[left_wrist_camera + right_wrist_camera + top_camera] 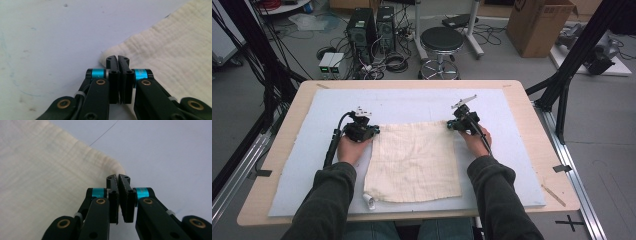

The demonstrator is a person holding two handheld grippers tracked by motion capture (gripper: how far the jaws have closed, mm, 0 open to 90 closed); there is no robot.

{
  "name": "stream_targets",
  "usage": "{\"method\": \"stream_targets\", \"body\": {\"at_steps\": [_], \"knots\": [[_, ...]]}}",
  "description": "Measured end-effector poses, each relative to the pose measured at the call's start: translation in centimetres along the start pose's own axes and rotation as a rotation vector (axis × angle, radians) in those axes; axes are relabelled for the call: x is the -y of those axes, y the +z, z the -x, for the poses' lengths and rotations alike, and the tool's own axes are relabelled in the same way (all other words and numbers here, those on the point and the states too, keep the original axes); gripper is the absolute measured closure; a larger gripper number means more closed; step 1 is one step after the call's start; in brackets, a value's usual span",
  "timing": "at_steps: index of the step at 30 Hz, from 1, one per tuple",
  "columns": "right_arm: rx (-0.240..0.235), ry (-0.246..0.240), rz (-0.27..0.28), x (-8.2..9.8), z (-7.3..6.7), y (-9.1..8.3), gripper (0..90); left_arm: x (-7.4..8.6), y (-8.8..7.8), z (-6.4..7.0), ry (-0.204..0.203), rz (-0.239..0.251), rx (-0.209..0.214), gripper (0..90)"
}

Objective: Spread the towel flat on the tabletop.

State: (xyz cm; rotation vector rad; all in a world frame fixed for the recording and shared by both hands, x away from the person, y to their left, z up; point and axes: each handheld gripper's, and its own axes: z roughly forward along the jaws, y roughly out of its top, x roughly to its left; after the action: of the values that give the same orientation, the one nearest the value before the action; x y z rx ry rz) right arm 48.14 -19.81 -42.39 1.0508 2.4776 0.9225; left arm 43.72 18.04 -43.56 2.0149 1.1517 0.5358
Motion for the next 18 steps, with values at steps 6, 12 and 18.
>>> {"method": "stream_targets", "body": {"at_steps": [6, 12, 18], "knots": [[0.105, 0.034, 0.046, -2.0, 0.6, -1.1, 68.9, -2.3, -0.9, 0.0, 0.002, 0.088, -0.007, 71.5], [0.014, 0.049, 0.059, -1.4, 0.5, -1.7, 64.3, -1.7, -2.1, 0.2, 0.011, 0.098, 0.044, 67.0], [-0.048, 0.031, 0.085, -0.9, 0.0, -2.7, 60.9, -1.2, -2.7, 0.6, 0.002, 0.099, 0.078, 63.6]]}}
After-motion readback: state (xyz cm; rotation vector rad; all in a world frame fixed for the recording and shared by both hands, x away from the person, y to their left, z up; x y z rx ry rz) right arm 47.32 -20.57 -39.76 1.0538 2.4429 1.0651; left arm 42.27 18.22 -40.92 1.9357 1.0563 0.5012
